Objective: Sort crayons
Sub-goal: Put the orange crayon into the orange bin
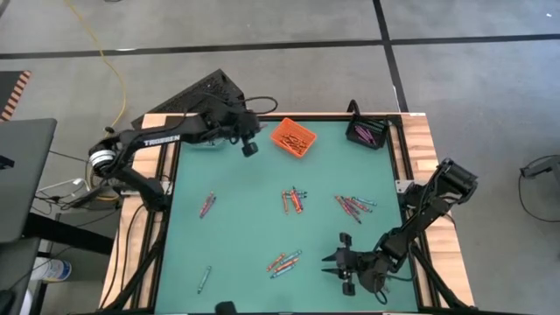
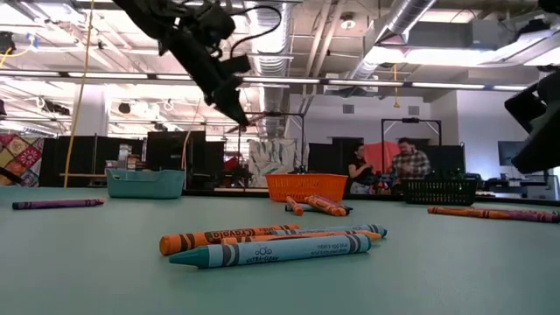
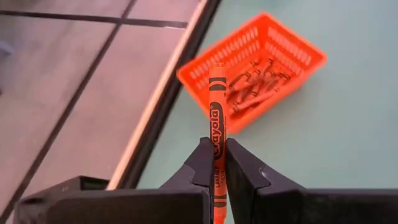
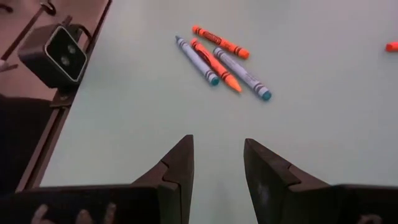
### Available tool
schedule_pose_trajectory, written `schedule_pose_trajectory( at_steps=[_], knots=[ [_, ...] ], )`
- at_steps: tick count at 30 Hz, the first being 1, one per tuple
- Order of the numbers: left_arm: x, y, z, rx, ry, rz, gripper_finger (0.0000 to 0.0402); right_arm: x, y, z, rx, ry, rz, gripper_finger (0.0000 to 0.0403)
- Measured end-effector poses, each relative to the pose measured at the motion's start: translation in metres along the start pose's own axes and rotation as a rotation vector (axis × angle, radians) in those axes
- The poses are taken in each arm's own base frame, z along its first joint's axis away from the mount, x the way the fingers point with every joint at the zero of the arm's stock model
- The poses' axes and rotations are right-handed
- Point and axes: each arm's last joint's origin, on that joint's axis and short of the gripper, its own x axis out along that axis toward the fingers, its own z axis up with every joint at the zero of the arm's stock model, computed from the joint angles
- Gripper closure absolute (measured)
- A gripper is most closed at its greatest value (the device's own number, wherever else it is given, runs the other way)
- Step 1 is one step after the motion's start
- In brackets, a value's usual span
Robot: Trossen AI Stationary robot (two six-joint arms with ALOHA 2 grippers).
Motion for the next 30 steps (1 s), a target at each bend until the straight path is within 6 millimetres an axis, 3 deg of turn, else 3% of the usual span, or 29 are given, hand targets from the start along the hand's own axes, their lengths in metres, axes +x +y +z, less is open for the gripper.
schedule_pose_trajectory(
  at_steps=[12, 23, 30],
  knots=[
    [0.076, -0.013, 0.005, 0.051, -0.010, -0.099, 0.0395, 0.002, -0.002, 0.004, -0.011, -0.028, -0.018, 0.0270],
    [0.123, -0.019, 0.045, 0.181, -0.006, -0.126, 0.0395, 0.003, -0.003, 0.005, -0.035, -0.039, -0.039, 0.0270],
    [0.151, -0.023, 0.047, 0.239, 0.121, -0.149, 0.0371, 0.003, -0.003, 0.005, -0.035, -0.039, -0.039, 0.0270]
  ],
)
